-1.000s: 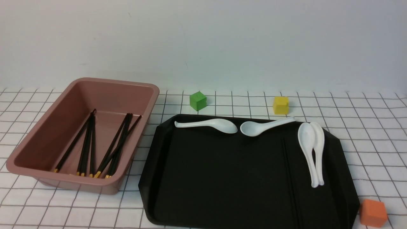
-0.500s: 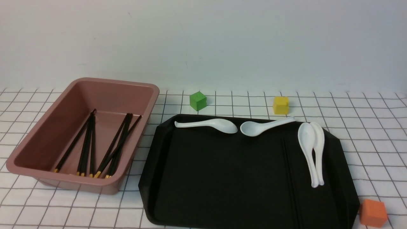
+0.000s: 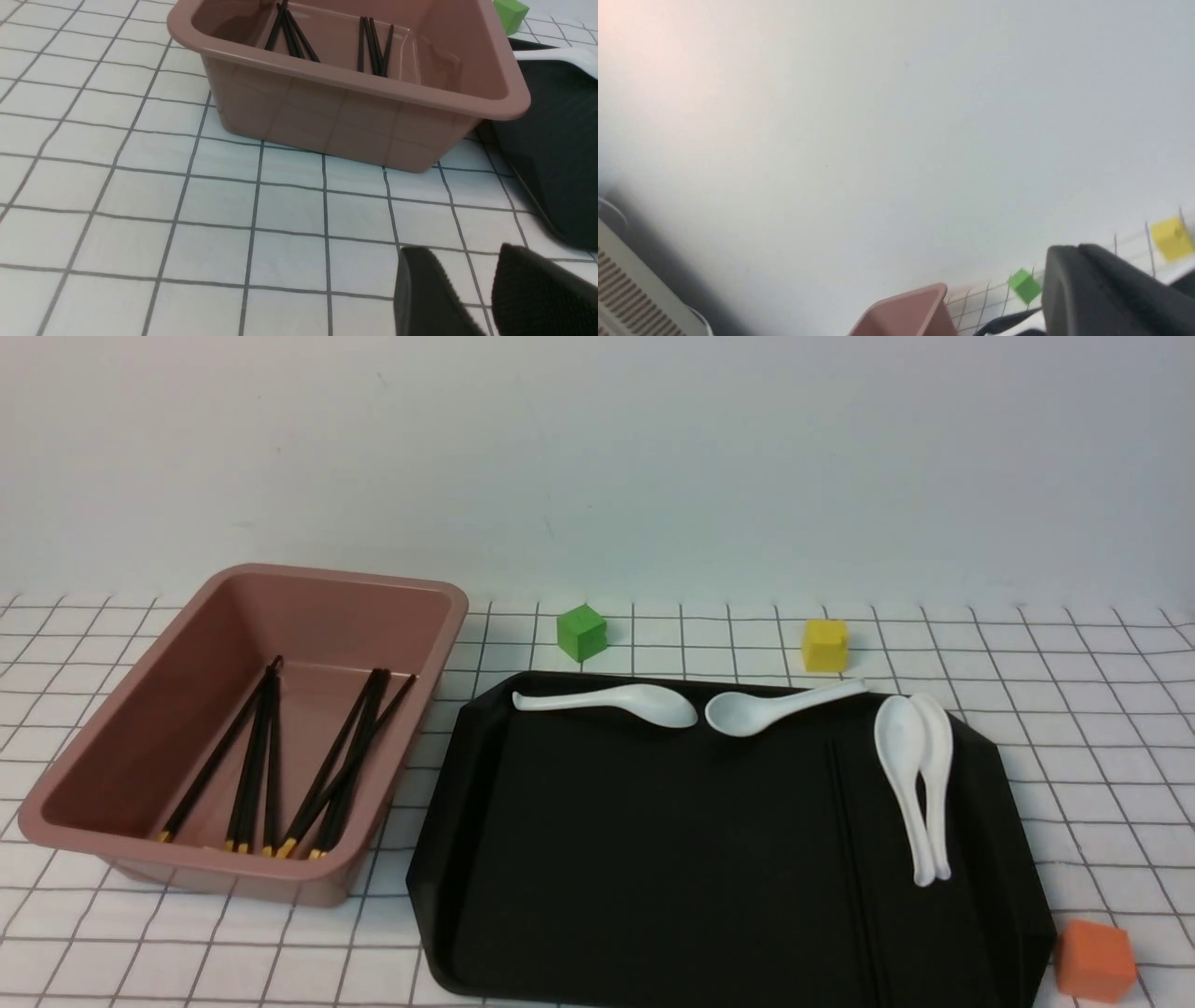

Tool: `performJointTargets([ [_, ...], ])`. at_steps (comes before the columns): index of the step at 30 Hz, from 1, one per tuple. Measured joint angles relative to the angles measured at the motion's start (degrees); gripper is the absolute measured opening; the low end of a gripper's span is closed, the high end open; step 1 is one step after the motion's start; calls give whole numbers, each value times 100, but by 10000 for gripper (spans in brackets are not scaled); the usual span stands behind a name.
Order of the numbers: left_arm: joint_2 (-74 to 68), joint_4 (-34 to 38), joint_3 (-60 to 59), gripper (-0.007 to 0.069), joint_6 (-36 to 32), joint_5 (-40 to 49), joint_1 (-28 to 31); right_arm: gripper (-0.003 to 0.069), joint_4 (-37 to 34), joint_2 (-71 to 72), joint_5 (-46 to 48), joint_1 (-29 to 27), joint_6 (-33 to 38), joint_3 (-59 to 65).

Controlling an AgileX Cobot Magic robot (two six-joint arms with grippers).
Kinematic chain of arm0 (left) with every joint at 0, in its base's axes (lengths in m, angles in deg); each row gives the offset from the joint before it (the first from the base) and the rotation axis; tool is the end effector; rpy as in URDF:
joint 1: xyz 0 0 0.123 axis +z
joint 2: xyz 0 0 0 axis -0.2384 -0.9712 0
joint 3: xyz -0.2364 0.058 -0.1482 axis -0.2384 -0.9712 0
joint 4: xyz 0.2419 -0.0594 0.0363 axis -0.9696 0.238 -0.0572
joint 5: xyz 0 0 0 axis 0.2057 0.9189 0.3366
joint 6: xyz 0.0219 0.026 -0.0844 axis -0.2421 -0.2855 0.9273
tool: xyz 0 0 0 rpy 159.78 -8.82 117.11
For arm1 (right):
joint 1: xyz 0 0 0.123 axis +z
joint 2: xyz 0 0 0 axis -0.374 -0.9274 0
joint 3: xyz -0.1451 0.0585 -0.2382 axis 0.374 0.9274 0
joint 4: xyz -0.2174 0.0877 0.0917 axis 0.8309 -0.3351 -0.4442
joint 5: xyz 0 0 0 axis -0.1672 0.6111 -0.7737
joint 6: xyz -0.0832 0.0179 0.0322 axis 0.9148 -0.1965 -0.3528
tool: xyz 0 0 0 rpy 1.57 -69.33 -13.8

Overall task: On white black tablecloth take chopsticks from black tray and put them in box.
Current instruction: 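Move the gripper over the chopsticks on the black tray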

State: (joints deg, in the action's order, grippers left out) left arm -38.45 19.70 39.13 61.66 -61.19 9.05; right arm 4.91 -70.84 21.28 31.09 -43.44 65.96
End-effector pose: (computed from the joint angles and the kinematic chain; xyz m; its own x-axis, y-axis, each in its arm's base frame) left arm 0.0520 -0.0044 0.1688 -0.3235 -0.1741 -0.9301 0.0182 0.9816 -0.1900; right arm 0.0430 0.0208 0.3028 -0.0632 0.6522 -0.7554 -0.3480 0.6950 0.6291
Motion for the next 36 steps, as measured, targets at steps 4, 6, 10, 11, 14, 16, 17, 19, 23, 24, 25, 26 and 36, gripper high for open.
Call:
performJointTargets([
  [4, 0, 0, 0, 239, -2, 0, 0, -1, 114, -1807, 1018, 0, 355, -1056],
  [6, 0, 0, 0, 239, -2, 0, 0, 1, 408, -2938, 1960, 0, 302, -1436],
  [10, 0, 0, 0, 239, -2, 0, 0, 1, 1243, -5005, 3315, 8, -58, -2044],
  [11, 0, 0, 0, 239, -2, 0, 0, 1, 1449, -5522, 3528, 32, -145, -2213],
  [14, 0, 0, 0, 239, -2, 0, 0, 1, 2298, -6789, 3643, 405, -651, -2684],
  [16, 0, 0, 0, 239, -2, 0, 0, 3, 2773, -7377, 3501, 702, -1114, -2952],
  [17, 0, 0, 0, 239, -2, 0, 0, 4, 3155, -7722, 3395, 920, -1556, -3142],
  [19, 0, 0, 0, 239, -2, 0, 0, 8, 3735, -8141, 3337, 1211, -2246, -3411],
  [23, 0, 0, 0, 239, -2, 0, 0, 29, 4852, -8970, 3416, 1631, -3371, -4152],
  [24, 0, 0, 0, 239, -2, 0, 0, 41, 5079, -9141, 3470, 1692, -3591, -4334],
  [25, 0, 0, 0, 239, -2, 0, 0, 55, 5283, -9293, 3542, 1726, -3794, -4501],
  [26, 0, 0, 0, 239, -2, 0, 0, 73, 5417, -9427, 3610, 1743, -3949, -4621],
  [36, 0, 0, 0, 239, -2, 0, 0, 373, 5895, -10217, 3567, 1757, -4685, -4943],
])
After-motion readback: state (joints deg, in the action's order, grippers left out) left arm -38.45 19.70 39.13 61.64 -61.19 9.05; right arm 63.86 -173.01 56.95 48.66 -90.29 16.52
